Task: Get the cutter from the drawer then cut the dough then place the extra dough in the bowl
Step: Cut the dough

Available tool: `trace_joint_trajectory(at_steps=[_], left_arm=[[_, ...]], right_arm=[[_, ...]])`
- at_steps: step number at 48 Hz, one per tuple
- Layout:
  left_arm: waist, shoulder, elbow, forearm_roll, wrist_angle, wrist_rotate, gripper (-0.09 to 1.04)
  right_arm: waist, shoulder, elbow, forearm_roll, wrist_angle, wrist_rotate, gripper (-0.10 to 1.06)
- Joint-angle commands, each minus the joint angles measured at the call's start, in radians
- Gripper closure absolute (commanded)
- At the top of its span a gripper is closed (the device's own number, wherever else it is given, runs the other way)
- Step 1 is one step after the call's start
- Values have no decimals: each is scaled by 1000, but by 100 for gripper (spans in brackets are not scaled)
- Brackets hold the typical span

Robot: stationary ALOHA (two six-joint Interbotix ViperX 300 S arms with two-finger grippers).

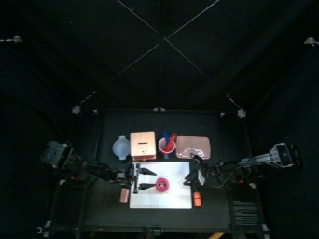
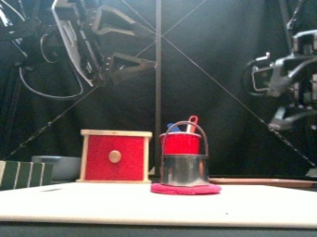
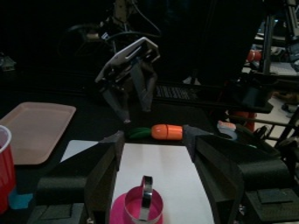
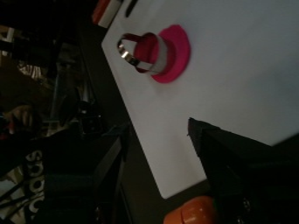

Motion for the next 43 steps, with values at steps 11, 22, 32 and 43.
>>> trace_joint_trajectory(at_steps=[11, 22, 32, 43], left_arm=[[5, -20, -28, 0, -5, 0, 4], [5, -21, -23, 0, -6, 0, 4], [14, 32, 0, 21, -6, 21, 4], [-2, 140, -15, 21, -6, 84, 4]], right_arm=[[15, 282, -198, 152, -218, -560, 8], [133, 485, -115, 537, -761, -1032, 8], [299, 512, -152, 842, -790, -1353, 8], [368, 535, -236, 1074, -724, -1534, 8]])
